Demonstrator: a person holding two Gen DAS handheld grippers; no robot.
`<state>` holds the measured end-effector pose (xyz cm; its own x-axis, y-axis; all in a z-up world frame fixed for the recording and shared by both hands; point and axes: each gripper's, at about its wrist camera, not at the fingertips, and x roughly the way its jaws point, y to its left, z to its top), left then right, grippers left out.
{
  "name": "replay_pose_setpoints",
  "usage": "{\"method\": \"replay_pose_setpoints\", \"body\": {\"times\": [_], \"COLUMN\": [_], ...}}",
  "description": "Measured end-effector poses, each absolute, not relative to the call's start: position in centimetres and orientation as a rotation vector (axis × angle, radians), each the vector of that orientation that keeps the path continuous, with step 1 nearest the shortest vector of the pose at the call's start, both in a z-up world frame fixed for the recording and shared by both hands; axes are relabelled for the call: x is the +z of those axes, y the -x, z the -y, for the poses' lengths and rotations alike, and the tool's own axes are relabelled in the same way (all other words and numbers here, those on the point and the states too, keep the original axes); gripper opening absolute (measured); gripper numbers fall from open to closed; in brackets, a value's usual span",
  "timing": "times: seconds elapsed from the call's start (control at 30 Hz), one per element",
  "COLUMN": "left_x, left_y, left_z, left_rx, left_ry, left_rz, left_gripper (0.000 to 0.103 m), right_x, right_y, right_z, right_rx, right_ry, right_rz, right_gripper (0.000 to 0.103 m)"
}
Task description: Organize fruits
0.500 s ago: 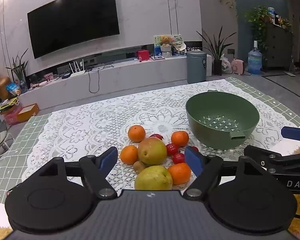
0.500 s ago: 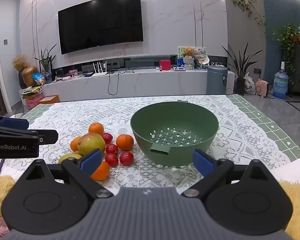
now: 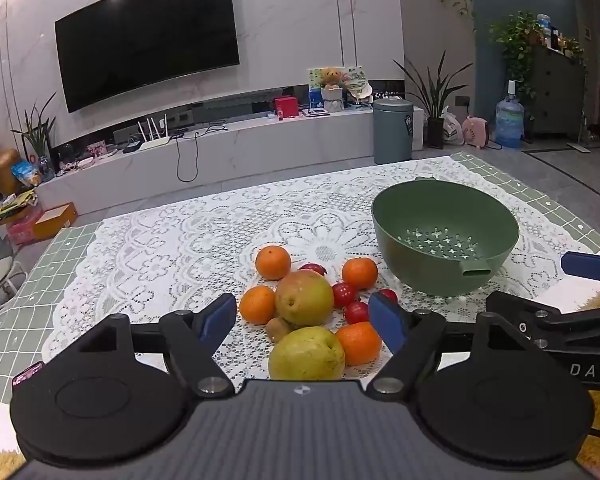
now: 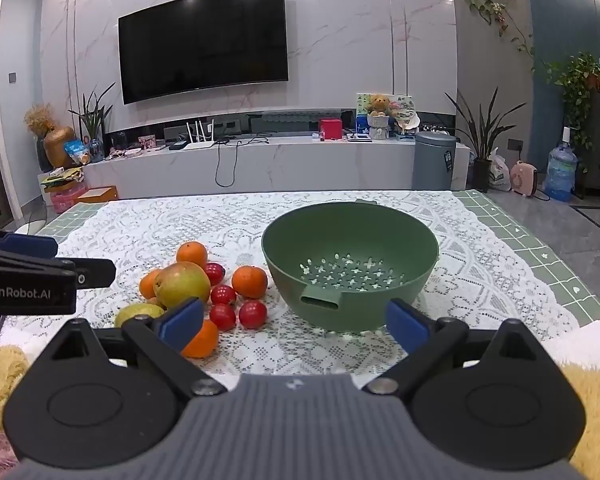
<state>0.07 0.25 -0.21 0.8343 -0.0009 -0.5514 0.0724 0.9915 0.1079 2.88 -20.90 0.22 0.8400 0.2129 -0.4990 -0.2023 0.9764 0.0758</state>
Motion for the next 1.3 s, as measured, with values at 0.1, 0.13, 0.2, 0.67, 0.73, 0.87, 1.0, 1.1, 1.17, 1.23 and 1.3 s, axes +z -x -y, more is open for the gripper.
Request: {"method": "replay_pose_setpoints", "body": {"times": [0.1, 0.13, 0.2, 0.67, 0.73, 0.87, 1.0, 1.1, 1.17, 1.23, 1.3], "left_x": [-0.22, -0.23, -0.21, -0.32, -0.33, -0.35, -0.4, -0.4, -0.4, -0.42, -0.45], "left_y": [-0.07, -0.06, -0.03, 0.08, 0.06, 0.03, -0.03, -0.08, -0.06, -0.07, -0.06], "left_z": [-0.25, -0.25, -0.28, -0.36, -0.39, -0.38, -0.4, -0.38, -0.41, -0.41, -0.45], "left_rx": [-0.039, -0.039, -0.04, -0.038, -0.037, -0.037, -0.035, -0.034, -0.034, -0.034, -0.033], "left_ry": [-0.126, -0.126, -0.125, -0.124, -0.123, -0.125, -0.127, -0.127, -0.127, -0.127, -0.126], "left_rz": [-0.585, -0.585, -0.587, -0.595, -0.595, -0.598, -0.604, -0.608, -0.608, -0.608, -0.61], "left_gripper": [0.089, 0.089, 0.089, 0.088, 0.088, 0.088, 0.088, 0.088, 0.088, 0.088, 0.088], "right_x": [0.36, 0.37, 0.37, 0.33, 0.32, 0.25, 0.26, 0.2, 0.2, 0.19, 0.21], "right_y": [-2.66, -2.66, -2.71, -2.77, -2.78, -2.76, -2.77, -2.76, -2.76, -2.74, -2.77], "right_z": [20.87, 20.94, 20.97, 20.73, 20.72, 20.62, 20.58, 20.64, 20.6, 20.64, 20.56], "right_rx": [0.22, 0.22, 0.22, 0.218, 0.217, 0.215, 0.215, 0.215, 0.214, 0.214, 0.214], "right_ry": [-0.017, -0.016, -0.015, -0.008, -0.007, -0.004, -0.003, -0.002, -0.002, 0.0, 0.0], "right_rz": [-0.529, -0.529, -0.53, -0.531, -0.531, -0.532, -0.532, -0.533, -0.533, -0.534, -0.533], "right_gripper": [0.095, 0.095, 0.095, 0.095, 0.095, 0.095, 0.095, 0.095, 0.095, 0.095, 0.095]}}
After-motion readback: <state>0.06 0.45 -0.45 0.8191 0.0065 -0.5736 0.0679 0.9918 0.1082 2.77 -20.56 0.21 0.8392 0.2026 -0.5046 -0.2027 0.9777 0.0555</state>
